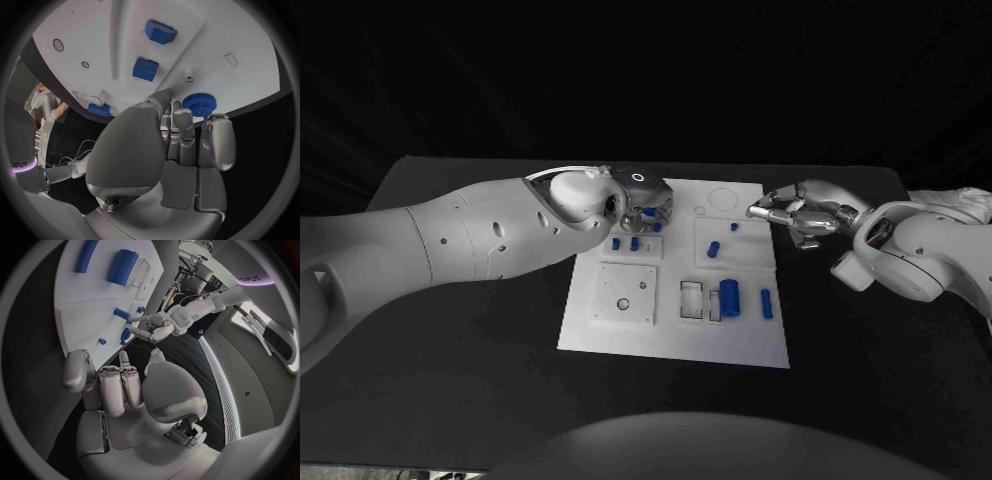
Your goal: Assemble the parts on the task board
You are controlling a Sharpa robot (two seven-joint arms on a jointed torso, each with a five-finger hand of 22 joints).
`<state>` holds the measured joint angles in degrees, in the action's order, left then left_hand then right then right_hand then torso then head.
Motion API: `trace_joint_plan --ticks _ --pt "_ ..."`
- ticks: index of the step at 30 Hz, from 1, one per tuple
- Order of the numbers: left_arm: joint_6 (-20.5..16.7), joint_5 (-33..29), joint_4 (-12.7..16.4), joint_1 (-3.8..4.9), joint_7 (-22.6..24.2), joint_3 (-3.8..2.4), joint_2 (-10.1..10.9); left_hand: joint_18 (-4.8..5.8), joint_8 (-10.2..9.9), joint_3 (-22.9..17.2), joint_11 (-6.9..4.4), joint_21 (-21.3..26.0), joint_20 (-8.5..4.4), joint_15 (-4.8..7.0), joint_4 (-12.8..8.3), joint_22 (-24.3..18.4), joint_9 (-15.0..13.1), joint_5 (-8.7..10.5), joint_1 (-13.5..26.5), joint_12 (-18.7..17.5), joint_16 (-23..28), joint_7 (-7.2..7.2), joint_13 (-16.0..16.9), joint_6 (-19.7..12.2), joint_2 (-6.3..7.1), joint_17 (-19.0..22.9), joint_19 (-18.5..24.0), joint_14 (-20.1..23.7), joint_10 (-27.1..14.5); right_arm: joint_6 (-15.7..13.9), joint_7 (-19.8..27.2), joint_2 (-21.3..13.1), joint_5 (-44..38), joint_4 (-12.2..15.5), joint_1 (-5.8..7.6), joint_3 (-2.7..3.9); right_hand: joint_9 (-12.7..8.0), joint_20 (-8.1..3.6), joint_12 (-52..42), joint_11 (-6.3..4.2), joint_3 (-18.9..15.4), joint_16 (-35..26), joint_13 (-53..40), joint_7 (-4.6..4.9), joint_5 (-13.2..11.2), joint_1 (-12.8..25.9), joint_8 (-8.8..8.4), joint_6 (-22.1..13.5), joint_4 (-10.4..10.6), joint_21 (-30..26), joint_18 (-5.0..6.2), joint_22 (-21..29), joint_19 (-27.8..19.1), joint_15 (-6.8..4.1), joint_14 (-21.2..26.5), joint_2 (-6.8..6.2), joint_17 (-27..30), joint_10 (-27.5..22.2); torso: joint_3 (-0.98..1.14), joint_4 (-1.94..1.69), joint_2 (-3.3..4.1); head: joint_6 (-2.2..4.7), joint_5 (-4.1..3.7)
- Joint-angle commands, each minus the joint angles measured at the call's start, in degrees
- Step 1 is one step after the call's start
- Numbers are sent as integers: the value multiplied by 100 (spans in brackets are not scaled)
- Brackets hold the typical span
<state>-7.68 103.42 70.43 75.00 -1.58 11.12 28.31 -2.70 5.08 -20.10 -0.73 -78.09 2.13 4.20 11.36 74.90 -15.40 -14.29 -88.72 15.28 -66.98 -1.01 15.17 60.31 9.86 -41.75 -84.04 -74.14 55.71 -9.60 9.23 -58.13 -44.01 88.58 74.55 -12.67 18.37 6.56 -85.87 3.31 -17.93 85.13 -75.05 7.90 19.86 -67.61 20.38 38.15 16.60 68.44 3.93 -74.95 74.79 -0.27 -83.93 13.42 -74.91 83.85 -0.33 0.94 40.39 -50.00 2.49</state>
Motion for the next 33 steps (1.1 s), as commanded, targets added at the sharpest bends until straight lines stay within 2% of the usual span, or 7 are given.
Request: trace_joint_plan --ticks 1,6,15,28,33 --pt "-99 -21 -6 -5 75 5 -20 -3 63 -12 -16 25 -18 18 -49 1142 -19 23 39 52 25 -14 23 83 -54 20 -108 32 121 94 -37 4 -44 -1 -1 0 -7 2 18 -10 -43 -32 -1127 19 30 -25 23 26 1 -21 118 -827 -35 43 -91 47 -902 38 -1 3 2 0 4" --pt "-109 -25 -20 -11 120 18 -23 16 132 -7 -42 -53 -32 40 -129 1169 -44 33 44 147 29 -25 75 170 -84 58 -147 2 358 111 -57 6 -43 -3 -1 0 -6 2 2 -7 -43 -33 -1141 21 30 -21 26 32 3 -24 119 -826 -37 45 -90 54 -902 60 -2 6 5 0 -5" --pt "-97 -24 -51 -37 147 32 -37 11 131 4 -41 -29 -36 40 -159 1163 -40 59 66 100 90 -20 61 155 -51 185 -141 32 327 116 -69 8 -43 -4 -1 0 -6 3 2 -7 -44 -34 -1141 22 30 -20 27 34 4 -23 118 -827 -36 45 -89 55 -900 61 1 6 0 0 -11" --pt "-530 63 -67 -74 157 38 -36 34 309 -8 -59 -123 -51 60 -273 1196 -108 29 80 183 142 -52 102 457 -190 309 -190 -25 680 109 -74 7 -40 -6 -1 0 -5 3 -8 -5 -46 -35 -1149 23 29 -17 30 41 4 -23 118 -827 -37 47 -87 59 -898 75 -1 -2 -2 0 -28" --pt "-755 67 -61 -81 179 39 -23 65 366 10 -55 -260 -60 72 -348 1238 -130 -65 80 215 159 -85 122 566 -203 332 -248 -95 838 103 -75 8 -40 -11 -1 0 -5 4 -8 -3 -48 -38 -1149 25 27 -13 33 46 5 -30 119 -825 -42 48 -84 62 -896 74 2 -4 -8 0 -25"
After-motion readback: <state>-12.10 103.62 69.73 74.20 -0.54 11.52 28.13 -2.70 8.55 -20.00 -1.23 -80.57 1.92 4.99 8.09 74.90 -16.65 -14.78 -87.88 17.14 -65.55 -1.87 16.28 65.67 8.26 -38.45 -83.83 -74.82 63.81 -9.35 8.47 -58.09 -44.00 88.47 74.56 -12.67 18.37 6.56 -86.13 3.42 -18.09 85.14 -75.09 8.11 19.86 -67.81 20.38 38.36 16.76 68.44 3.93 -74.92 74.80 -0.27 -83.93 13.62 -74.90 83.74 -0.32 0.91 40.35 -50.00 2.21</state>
